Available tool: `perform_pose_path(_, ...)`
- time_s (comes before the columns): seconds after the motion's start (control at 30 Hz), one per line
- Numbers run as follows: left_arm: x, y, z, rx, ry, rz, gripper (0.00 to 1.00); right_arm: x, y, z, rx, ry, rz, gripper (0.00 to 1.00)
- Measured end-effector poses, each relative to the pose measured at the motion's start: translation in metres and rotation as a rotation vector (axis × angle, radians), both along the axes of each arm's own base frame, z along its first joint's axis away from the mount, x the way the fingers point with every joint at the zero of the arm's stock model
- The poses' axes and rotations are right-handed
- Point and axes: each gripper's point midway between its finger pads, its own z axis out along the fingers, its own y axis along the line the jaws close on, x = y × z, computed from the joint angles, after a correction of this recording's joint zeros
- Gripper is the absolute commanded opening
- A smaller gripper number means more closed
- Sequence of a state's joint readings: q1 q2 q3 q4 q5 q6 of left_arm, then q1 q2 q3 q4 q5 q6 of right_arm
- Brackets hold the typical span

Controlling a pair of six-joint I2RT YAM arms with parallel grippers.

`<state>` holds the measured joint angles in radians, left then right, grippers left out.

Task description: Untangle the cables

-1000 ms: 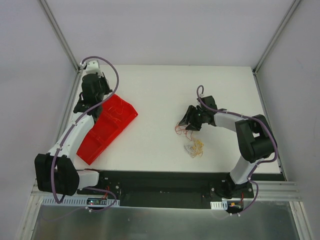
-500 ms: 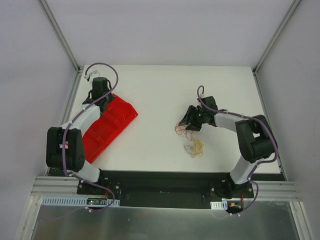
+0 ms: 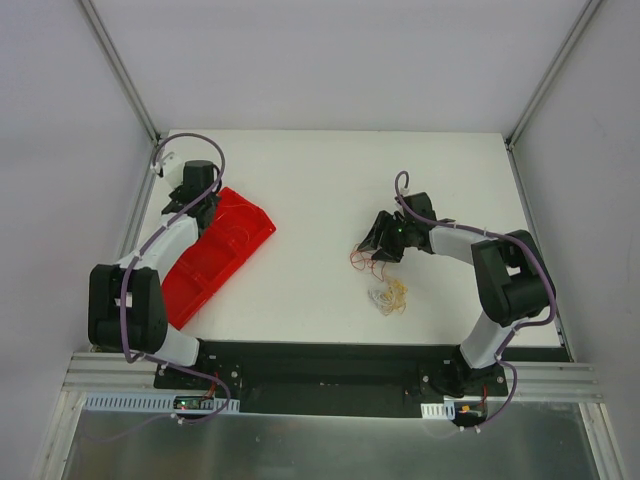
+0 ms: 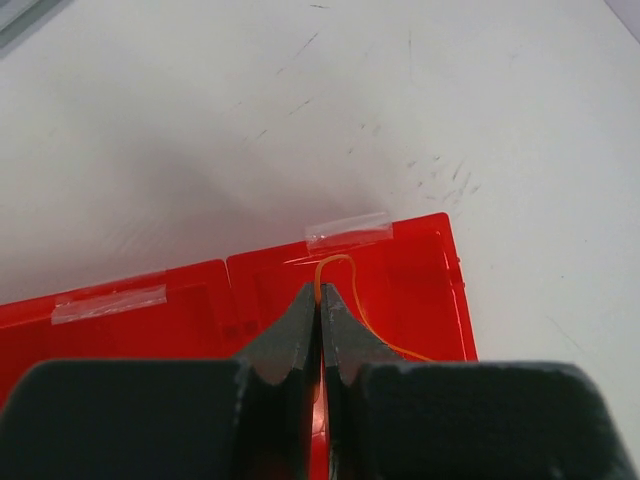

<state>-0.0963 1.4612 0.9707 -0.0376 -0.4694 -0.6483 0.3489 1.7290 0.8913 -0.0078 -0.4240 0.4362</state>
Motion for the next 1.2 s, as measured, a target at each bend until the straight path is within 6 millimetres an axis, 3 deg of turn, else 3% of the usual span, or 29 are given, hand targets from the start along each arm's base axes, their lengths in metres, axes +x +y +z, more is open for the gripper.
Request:
perform_pose_path(0.1, -0.002, 0.001, -0.004, -0.001, 0.013, 0.01, 0.0, 0.0, 0.0, 0.0, 0.0, 0.0, 0.0, 0.58)
perform_pose_path(0.27, 0.006, -0.016, -0.021, -0.06, 0.065, -0.06, 0.0, 0.0, 0.0, 0.0, 0.0, 0.0, 0.0, 0.59)
perform_pose_path(0.37, 0.005, -0.023, -0.031, -0.086, 0.096, -0.083, 0.13, 0.0, 0.0, 0.0, 0.0, 0.0, 0.0, 0.59)
perform_pose_path(0.57, 0.003, -0.022, -0.028, -0.08, 0.103, -0.088, 0.51, 0.0, 0.0, 0.0, 0.001, 0.0, 0.0, 0.59)
perform_pose_path(0.77, 0.0, -0.02, 0.001, -0.059, 0.042, -0.101, 0.76, 0.0, 0.0, 0.0, 0.001, -0.001, 0.001, 0.59)
perform_pose_path(0.93, 0.004, -0.015, 0.026, -0.02, -0.01, -0.108, 0.71, 0.0, 0.0, 0.0, 0.001, -0.001, 0.001, 0.59)
perform_pose_path(1.2, 0.018, -0.004, 0.029, 0.157, 0.034, -0.192, 0.63, 0.0, 0.0, 0.0, 0.001, -0.001, 0.001, 0.59)
